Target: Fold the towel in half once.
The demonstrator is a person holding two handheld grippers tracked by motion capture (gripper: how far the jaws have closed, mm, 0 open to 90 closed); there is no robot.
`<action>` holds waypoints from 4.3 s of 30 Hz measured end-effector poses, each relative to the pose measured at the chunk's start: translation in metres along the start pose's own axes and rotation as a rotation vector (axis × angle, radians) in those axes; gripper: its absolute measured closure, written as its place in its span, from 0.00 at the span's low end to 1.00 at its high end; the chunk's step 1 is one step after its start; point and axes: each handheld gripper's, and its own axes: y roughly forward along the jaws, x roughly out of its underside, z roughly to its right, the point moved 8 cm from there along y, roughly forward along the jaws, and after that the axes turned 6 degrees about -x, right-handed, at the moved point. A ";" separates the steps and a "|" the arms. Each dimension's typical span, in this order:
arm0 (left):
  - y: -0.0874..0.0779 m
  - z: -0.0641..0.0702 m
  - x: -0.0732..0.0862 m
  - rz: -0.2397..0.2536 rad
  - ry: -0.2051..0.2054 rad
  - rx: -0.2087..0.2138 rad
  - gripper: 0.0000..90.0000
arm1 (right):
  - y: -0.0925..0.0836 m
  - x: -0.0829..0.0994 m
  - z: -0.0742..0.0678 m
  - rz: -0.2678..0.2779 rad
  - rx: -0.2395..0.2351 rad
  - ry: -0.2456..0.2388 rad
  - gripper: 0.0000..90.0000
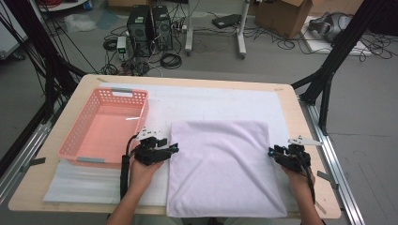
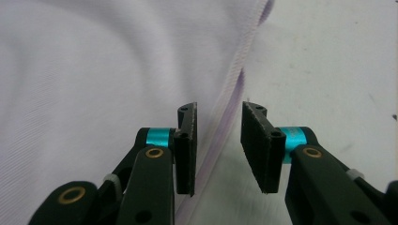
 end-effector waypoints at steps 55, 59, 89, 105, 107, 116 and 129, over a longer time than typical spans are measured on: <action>0.079 -0.036 -0.112 0.206 -0.031 -0.170 0.95 | 0.047 -0.128 0.049 0.235 0.024 -0.116 0.92; 0.089 -0.040 -0.097 0.089 -0.109 -0.153 0.51 | 0.060 -0.121 0.059 0.136 0.081 -0.030 0.55; 0.050 0.004 -0.038 -0.023 0.025 0.016 0.47 | 0.012 -0.048 0.022 0.029 -0.078 -0.038 0.72; 0.002 0.025 0.009 -0.004 0.043 0.059 0.49 | -0.023 0.011 -0.016 0.025 -0.104 -0.083 0.78; -0.004 0.026 0.017 -0.004 0.037 0.059 0.50 | -0.026 0.016 -0.019 0.024 -0.110 -0.086 0.79; -0.031 0.031 0.041 -0.027 0.022 0.072 0.53 | -0.044 0.038 -0.031 0.010 -0.117 -0.088 0.79; -0.055 0.042 0.067 -0.106 0.044 0.064 0.59 | -0.053 0.054 -0.042 -0.019 -0.115 -0.108 0.81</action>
